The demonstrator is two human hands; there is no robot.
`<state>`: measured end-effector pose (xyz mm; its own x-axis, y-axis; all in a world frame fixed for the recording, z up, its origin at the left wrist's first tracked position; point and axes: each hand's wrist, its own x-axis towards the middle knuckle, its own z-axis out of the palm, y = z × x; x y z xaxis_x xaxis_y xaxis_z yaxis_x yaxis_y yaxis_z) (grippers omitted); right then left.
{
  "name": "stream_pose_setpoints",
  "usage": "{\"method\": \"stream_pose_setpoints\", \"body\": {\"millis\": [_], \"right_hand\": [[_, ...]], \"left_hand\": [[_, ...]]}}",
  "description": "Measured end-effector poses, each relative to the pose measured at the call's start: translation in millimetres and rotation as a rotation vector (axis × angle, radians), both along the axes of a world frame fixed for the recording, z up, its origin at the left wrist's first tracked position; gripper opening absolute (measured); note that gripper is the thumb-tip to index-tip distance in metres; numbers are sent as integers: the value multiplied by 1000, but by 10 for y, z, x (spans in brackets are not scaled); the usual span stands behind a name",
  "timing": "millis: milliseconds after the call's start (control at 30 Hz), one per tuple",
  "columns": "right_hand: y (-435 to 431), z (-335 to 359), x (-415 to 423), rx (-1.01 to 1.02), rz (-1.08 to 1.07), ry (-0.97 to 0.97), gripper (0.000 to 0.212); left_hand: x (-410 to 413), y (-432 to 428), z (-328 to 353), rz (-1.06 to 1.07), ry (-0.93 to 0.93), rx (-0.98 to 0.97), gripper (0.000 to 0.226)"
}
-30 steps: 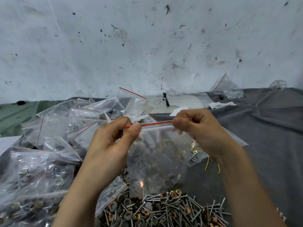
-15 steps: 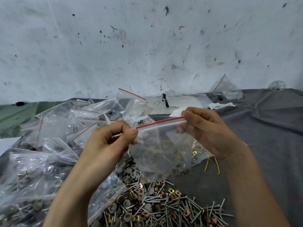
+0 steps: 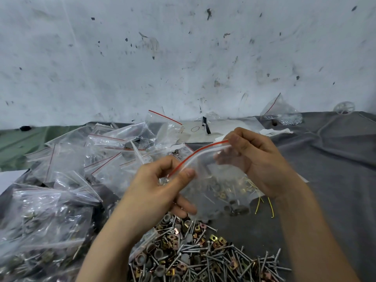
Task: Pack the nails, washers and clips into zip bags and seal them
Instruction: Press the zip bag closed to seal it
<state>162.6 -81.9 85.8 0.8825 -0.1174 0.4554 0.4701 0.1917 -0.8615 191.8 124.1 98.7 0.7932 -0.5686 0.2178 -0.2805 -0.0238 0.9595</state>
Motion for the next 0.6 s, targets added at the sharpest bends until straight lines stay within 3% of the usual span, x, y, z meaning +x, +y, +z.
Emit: {"method": "stream_pose_setpoints", "body": {"millis": [167,267,333,433,567,600], "right_hand": [[6,-21,26,-71,-125,100,41],[31,-42,60,-135,-375,182,27],[9,-46,61,-89,-485,236,21],[-69,-30,24,17,-538,274,21],[-180,10,-32,127,-638,284,15],[-205,25,-44,163,-658,285,13]], "left_hand": [[-14,-89,-53,-74,243,-18,29],[47,-142,-97,-160,605,-232,31],[100,-145,-105,-175,723,-426,19],[221,-74,-140,6,611,-580,18],[209,80,-90,49,396,-362,81],[185,105,-82,54,333,-291,87]]}}
